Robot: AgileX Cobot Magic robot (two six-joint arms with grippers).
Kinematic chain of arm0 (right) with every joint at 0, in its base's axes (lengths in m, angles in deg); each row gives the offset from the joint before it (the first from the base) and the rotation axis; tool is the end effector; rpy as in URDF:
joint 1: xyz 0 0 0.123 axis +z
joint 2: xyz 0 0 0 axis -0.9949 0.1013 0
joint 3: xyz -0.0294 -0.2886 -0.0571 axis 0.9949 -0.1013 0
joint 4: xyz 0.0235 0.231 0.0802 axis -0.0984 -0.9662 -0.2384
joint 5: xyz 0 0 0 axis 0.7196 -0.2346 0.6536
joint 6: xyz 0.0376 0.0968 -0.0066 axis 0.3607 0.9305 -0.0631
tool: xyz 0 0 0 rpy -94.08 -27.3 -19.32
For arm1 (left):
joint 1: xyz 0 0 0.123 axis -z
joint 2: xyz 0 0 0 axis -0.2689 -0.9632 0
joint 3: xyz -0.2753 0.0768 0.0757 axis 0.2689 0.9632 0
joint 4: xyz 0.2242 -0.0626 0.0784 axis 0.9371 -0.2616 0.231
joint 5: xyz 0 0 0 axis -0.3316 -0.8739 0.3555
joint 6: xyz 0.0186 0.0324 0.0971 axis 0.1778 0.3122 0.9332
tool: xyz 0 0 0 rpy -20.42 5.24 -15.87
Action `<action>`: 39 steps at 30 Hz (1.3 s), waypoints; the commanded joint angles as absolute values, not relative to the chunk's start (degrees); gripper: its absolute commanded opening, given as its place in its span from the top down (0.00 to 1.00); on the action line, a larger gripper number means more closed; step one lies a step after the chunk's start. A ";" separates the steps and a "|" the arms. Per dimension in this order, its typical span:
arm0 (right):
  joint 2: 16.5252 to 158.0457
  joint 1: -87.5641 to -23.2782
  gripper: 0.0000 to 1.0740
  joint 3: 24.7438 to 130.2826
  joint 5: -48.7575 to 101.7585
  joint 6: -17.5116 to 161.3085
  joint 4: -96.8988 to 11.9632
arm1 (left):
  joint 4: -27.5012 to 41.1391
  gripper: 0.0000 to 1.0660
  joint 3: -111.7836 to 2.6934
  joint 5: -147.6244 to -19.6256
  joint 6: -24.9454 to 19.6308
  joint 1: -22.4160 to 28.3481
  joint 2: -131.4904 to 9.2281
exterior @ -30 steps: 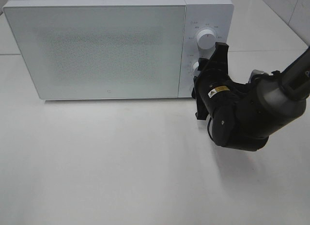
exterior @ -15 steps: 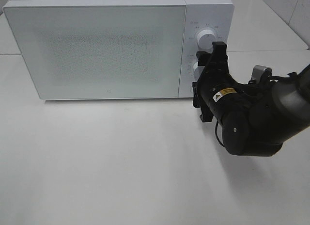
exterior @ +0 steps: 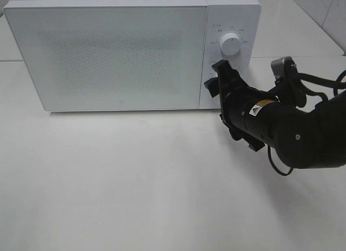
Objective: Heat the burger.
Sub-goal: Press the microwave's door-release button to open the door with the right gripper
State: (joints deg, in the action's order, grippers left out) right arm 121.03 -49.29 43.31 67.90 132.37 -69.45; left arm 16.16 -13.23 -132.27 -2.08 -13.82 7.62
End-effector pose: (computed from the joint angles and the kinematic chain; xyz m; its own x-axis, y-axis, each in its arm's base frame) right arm 0.2810 0.1553 0.1534 -0.3657 0.8649 -0.3439 0.2319 0.4425 0.8663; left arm -0.0104 -0.0080 0.2716 -0.4262 0.0428 -0.9036 0.1152 0.9933 -0.0073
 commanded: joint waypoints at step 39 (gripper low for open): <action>83.05 -59.26 0.27 46.23 -7.91 79.55 -48.14 | 15.70 0.15 -13.06 -131.87 -2.43 -13.99 8.77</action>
State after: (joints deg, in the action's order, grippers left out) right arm 86.31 -58.86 45.77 -4.41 81.04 -48.54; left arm 16.16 -13.23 -132.27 -2.08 -13.82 7.62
